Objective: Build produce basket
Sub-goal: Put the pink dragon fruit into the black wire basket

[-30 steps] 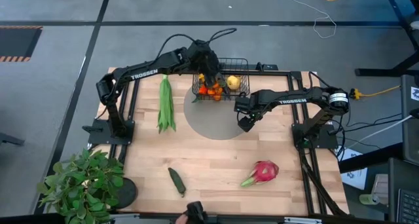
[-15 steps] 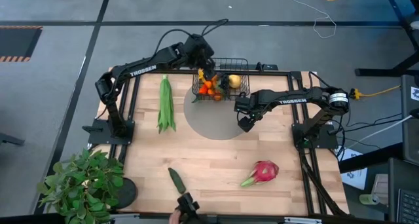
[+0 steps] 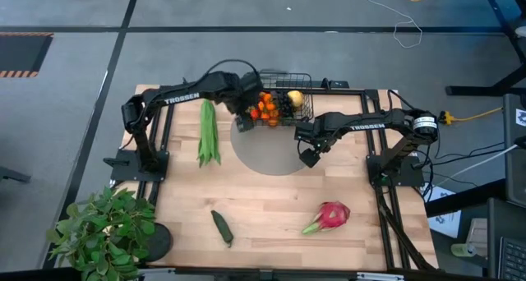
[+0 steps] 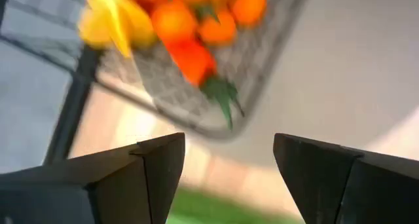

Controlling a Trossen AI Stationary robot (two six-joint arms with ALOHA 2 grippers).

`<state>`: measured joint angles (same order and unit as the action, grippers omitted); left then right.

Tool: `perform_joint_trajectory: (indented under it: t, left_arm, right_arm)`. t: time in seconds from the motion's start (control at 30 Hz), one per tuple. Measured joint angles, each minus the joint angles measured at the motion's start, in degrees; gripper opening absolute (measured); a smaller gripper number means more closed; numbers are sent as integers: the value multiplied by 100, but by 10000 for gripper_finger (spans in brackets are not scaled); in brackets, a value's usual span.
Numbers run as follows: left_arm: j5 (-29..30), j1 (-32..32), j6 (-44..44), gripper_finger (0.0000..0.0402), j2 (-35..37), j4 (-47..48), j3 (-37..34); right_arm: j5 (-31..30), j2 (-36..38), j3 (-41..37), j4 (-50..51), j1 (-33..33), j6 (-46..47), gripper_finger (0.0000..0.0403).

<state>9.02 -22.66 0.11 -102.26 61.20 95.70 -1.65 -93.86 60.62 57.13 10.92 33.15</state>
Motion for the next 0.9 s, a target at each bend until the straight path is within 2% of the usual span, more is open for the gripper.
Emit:
perform_joint_trajectory:
  t: [0.2,0.3,0.4,0.5,0.73,0.83,0.9]
  left_arm:
    - [401,487,-260,222,2,1314,0]
    - [900,711,-453,222,2,1769,0]
    - [1437,866,-736,221,4,2584,0]
    - [1661,971,-1044,221,38,2938,-44]
    - [1530,1172,-988,221,707,2869,-87]
    - [1522,1258,-1105,221,1154,2885,-138]
    - [1436,1318,-1183,221,1445,2852,-164]
  right_arm:
    - [1409,0,0,506,0,-394,279]
    - [2096,-4,70,878,0,-511,279]
    - [2539,-4,314,1212,-34,-520,279]
    - [2570,-4,706,1742,-143,-740,279]
    - [2522,308,1348,2182,-898,-539,279]
    - [2170,617,1357,2163,-1433,-267,279]
    - [1716,801,1357,2147,-1828,-145,279]
